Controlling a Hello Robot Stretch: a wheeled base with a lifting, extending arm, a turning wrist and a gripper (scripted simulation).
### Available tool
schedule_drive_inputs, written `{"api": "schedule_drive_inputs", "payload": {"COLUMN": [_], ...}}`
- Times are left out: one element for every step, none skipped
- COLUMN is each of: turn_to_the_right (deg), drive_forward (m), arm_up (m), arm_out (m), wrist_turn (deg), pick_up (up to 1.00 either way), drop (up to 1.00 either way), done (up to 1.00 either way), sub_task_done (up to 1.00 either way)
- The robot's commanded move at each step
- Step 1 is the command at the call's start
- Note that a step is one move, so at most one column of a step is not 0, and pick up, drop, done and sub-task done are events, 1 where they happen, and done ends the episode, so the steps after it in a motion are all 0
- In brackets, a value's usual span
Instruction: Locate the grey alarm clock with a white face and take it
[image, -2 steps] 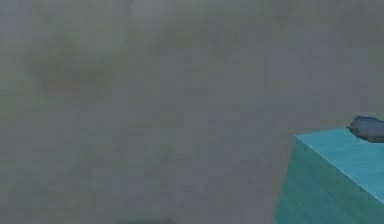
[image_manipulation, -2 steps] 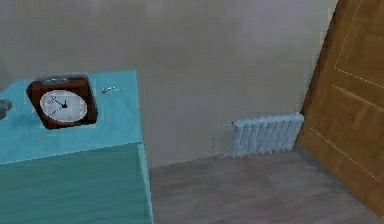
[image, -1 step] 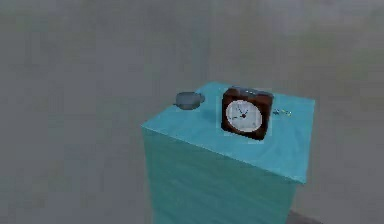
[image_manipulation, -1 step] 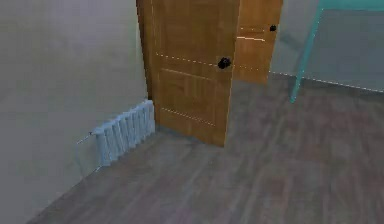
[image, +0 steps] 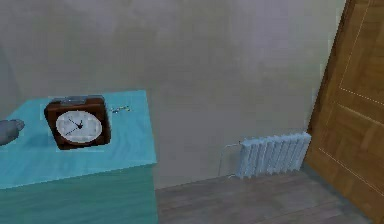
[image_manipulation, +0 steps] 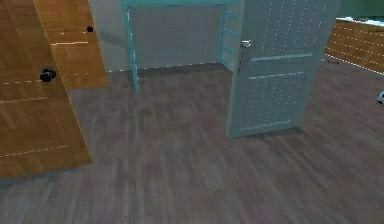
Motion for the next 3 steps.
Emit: {"api": "schedule_drive_inputs", "payload": {"turn_to_the_right": [9.0, 0.0, -21.0], "drive_forward": [0.00, 0.55, 0.00], "arm_up": [0.00, 0.00, 0.00], "arm_out": [0.00, 0.00, 0.00], "wrist_turn": [0.0, 0.0, 0.0], "pick_up": [0.00, 0.00, 0.00], "drop": [0.00, 0.00, 0.00], "done": [0.00, 0.00, 0.00], "sub_task_done": [0.00, 0.00, 0.00]}}
